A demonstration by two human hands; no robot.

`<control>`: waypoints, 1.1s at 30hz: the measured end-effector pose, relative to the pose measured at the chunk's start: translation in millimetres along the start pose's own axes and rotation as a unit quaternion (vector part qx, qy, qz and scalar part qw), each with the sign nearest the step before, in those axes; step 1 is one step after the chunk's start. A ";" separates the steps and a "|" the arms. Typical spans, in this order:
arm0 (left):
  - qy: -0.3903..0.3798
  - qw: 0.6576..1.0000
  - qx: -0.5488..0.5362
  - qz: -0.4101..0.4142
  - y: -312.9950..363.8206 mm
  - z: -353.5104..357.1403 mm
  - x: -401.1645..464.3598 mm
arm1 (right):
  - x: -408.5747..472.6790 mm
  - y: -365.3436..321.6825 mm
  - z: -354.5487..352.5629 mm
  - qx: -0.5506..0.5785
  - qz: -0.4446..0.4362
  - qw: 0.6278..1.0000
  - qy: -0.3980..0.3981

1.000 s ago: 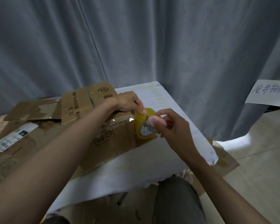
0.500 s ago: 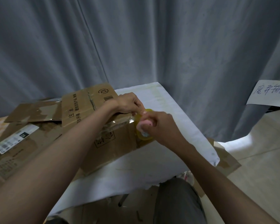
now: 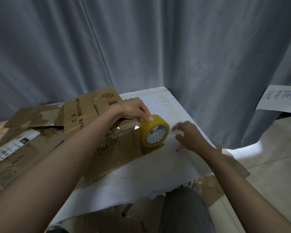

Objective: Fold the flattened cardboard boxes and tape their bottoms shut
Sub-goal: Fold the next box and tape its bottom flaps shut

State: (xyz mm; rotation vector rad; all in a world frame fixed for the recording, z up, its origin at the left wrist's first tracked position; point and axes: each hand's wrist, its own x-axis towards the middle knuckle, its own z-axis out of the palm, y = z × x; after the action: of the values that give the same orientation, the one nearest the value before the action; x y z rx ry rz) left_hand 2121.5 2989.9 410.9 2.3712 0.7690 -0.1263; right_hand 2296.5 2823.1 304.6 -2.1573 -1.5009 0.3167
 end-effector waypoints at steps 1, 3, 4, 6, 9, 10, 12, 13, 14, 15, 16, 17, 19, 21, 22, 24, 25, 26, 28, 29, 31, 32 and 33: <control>-0.001 1.000 0.005 0.000 0.9 0.3 -0.6 | 4.5 -8.2 -2.0 0.097 -0.036 0.993 0.060; 0.002 1.000 0.012 -0.003 3.6 0.9 -2.9 | 13.6 -30.5 -13.7 0.279 -0.085 0.956 0.034; 0.001 1.000 0.016 -0.004 5.2 0.5 -4.9 | 18.7 -41.4 -18.9 0.312 -0.094 0.945 -0.032; 0.000 1.000 0.025 -0.002 5.9 -0.8 -6.3 | 28.6 -56.8 -26.3 0.284 -0.089 0.941 -0.160; 0.030 0.999 0.029 0.000 2.8 -1.0 -7.3 | 44.1 -63.2 -35.9 0.246 -0.077 0.936 -0.239; 0.065 0.998 0.013 0.009 1.7 -0.6 -7.9 | 48.2 -64.1 -39.5 0.241 -0.073 0.934 -0.254; 0.156 0.987 -0.011 0.038 1.6 1.6 -14.3 | 55.3 -65.9 -44.4 0.223 -0.068 0.929 -0.288; 0.194 0.979 0.001 0.054 2.1 3.0 -20.2 | 57.3 -67.9 -45.9 0.211 -0.072 0.926 -0.304; 0.218 0.974 0.026 0.063 2.1 5.1 -27.4 | 58.8 -70.0 -46.9 0.205 -0.075 0.923 -0.316; 0.232 0.969 0.055 0.066 1.2 8.3 -34.5 | 59.5 -72.5 -48.3 0.207 -0.080 0.921 -0.321; 0.236 0.967 0.077 0.064 -1.6 11.7 -40.9 | 59.9 -75.9 -50.0 0.210 -0.084 0.919 -0.323; 0.235 0.966 0.092 0.058 -3.8 15.1 -46.4 | 60.3 -79.4 -51.6 0.212 -0.089 0.917 -0.326; 0.231 0.966 0.109 0.044 -7.0 20.5 -53.0 | 61.3 -85.4 -52.6 0.208 -0.094 0.915 -0.334; 0.230 0.966 0.110 0.031 -6.6 22.0 -54.8 | 64.0 -89.4 -51.0 0.200 -0.101 0.911 -0.346; 0.230 0.967 0.106 0.029 -6.5 21.7 -54.4 | 65.6 -90.0 -50.1 0.194 -0.105 0.912 -0.347; 0.225 0.968 0.106 0.029 -5.4 22.3 -54.6 | 67.9 -87.4 -48.9 0.185 -0.106 0.914 -0.345; 0.222 0.968 0.113 0.029 -5.8 23.1 -54.4 | 68.5 -85.9 -49.2 0.184 -0.105 0.913 -0.349; 0.219 0.968 0.121 0.030 -6.7 23.8 -54.5 | 68.4 -85.1 -50.0 0.181 -0.105 0.912 -0.353; 0.218 0.966 0.133 0.031 -7.1 24.4 -53.7 | 67.2 -86.5 -52.2 0.173 -0.113 0.912 -0.354; 0.216 0.967 0.134 0.032 -7.0 24.3 -53.6 | 67.1 -89.0 -53.2 0.166 -0.118 0.915 -0.348; 0.209 0.968 0.135 0.035 -6.5 23.2 -54.2 | 68.1 -95.4 -55.0 0.120 -0.135 0.929 -0.322; 0.206 0.968 0.139 0.033 -6.3 23.3 -54.9 | 69.6 -97.7 -55.5 0.070 -0.149 0.937 -0.307; 0.203 0.968 0.143 0.030 -6.6 23.8 -55.0 | 71.0 -98.4 -55.3 0.005 -0.161 0.943 -0.291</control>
State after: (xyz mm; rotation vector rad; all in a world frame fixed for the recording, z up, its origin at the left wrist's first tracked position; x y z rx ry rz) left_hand 2074.7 2952.5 403.4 2.7351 0.9155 0.3031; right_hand 2267.8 2901.6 408.6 -1.8434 -2.1260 0.8987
